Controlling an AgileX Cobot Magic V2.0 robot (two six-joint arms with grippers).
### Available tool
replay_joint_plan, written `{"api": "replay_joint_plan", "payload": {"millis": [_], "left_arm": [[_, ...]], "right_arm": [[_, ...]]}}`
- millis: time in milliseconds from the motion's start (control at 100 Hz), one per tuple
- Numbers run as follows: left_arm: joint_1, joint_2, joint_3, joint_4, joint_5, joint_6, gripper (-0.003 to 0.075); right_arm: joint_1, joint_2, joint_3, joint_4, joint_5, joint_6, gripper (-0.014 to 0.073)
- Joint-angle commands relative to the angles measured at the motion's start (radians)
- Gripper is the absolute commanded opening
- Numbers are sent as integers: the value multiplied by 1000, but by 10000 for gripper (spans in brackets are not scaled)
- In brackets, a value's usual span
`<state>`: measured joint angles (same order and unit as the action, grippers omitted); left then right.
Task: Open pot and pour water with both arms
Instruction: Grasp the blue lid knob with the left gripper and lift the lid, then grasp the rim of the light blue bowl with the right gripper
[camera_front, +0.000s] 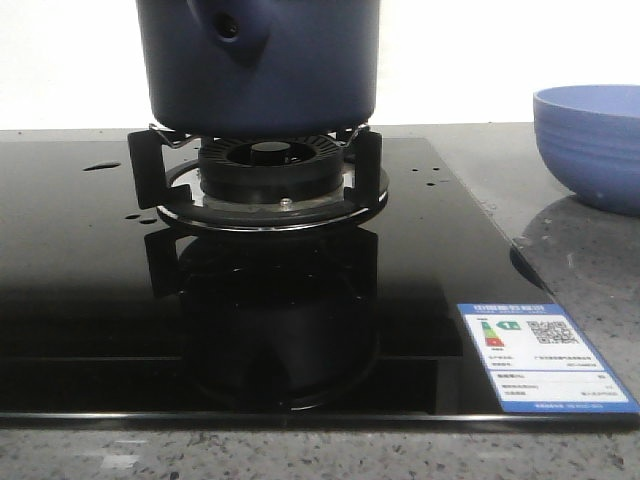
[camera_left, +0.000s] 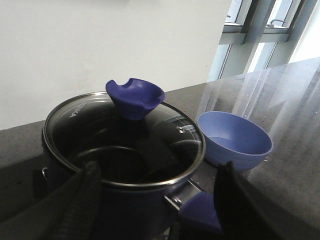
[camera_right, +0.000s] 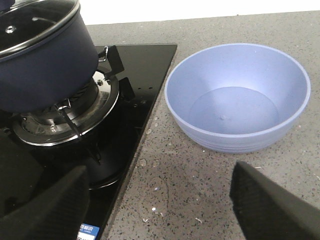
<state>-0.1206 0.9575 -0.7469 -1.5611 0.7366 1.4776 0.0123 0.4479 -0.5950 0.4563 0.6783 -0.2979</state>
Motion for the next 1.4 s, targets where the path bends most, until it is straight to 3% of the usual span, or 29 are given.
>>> {"api": "replay_joint_plan", "payload": {"millis": [0, 350, 590, 920, 1390], "left_arm": [[-8, 57, -78, -67, 33, 40, 438], [-80, 299, -267, -62, 86, 137, 444], [-129, 403, -360, -48, -13, 151, 444], [-160, 467, -410, -50, 35, 162, 445], [-238, 522, -450, -48, -108, 171, 444]], "right_arm": [[2, 16, -35, 22, -59, -11, 528], [2, 16, -35, 22, -59, -11, 528], [2, 16, -35, 22, -39, -11, 528], [2, 16, -35, 22, -30, -11, 528], [2, 16, -35, 22, -29, -11, 528]]}}
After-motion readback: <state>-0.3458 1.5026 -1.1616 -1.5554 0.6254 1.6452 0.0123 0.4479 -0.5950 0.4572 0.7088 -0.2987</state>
